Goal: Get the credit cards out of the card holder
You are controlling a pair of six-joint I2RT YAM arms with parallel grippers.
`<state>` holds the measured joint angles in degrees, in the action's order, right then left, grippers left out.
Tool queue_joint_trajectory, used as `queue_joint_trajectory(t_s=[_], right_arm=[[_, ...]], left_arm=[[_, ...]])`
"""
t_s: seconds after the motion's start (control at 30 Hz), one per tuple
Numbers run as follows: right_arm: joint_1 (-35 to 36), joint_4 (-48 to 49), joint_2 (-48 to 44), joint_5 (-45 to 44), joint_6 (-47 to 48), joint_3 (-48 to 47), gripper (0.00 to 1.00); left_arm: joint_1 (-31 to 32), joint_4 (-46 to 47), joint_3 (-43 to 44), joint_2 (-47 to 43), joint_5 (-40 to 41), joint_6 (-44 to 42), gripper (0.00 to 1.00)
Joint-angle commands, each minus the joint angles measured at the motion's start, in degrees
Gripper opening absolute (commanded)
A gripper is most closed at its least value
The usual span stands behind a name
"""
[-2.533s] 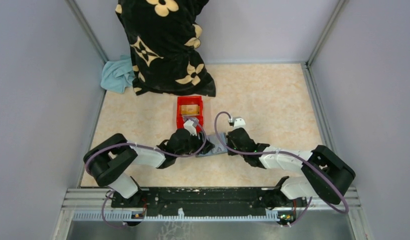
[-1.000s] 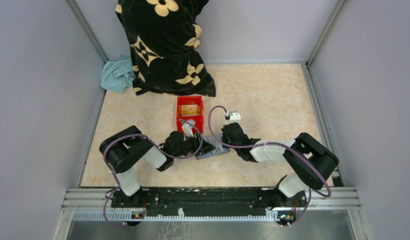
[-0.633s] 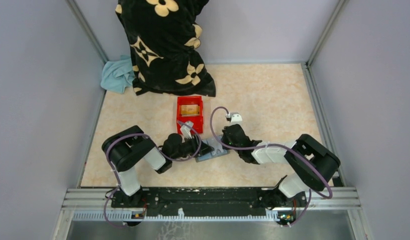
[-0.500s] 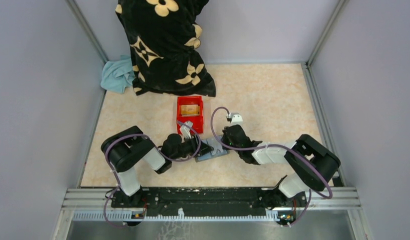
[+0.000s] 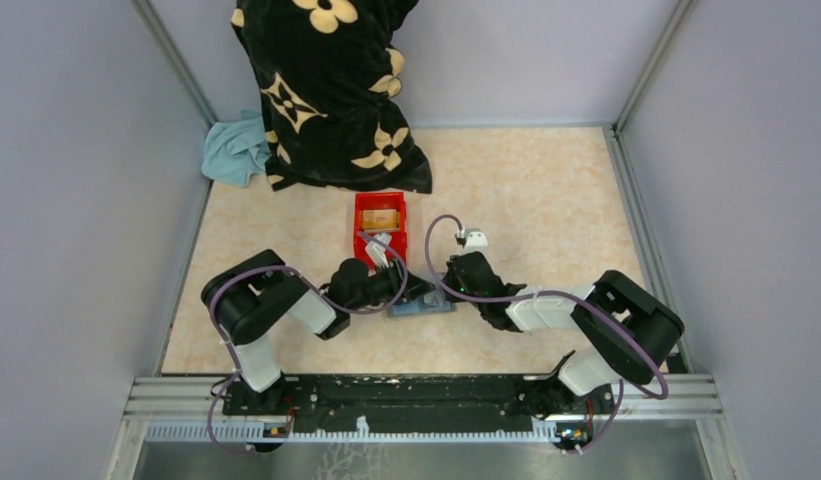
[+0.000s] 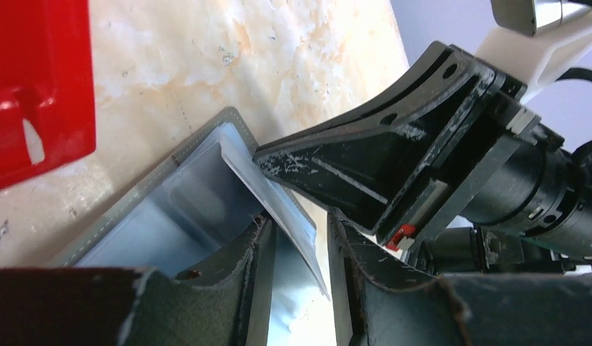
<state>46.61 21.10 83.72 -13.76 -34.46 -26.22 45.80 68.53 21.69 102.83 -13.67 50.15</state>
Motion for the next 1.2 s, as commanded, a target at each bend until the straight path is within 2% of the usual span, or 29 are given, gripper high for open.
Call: queue_joint_trajectory(t_s=[0.0, 0.4, 0.57, 0.83, 1.17], right_arm=[[1.8, -7.4, 0.1, 5.5, -1.9, 2.2, 0.00], [2.2, -8.7, 0.0, 5.2, -2.6, 2.1, 0.00], [2.2, -8.5, 0.5, 5.0, -2.7, 2.0, 0.00], [2.2, -9.0, -0.2, 4.7, -1.0, 1.9, 0.00], [2.2, -7.0, 2.2, 6.0, -1.3, 1.9, 0.00]], left_arm=[[-0.3, -0.1, 3.0, 0.2, -0.9, 0.0, 0.38], [-1.5, -0.8, 3.4, 5.0, -3.3, 3.6, 0.36], [-1.9, -0.4, 2.6, 5.1, -4.1, 3.6, 0.29], [-4.6, 6.2, -5.1, 3.3, -5.3, 4.8, 0.30], [-8.0, 7.8, -10.3, -0.1, -5.3, 4.1, 0.29]])
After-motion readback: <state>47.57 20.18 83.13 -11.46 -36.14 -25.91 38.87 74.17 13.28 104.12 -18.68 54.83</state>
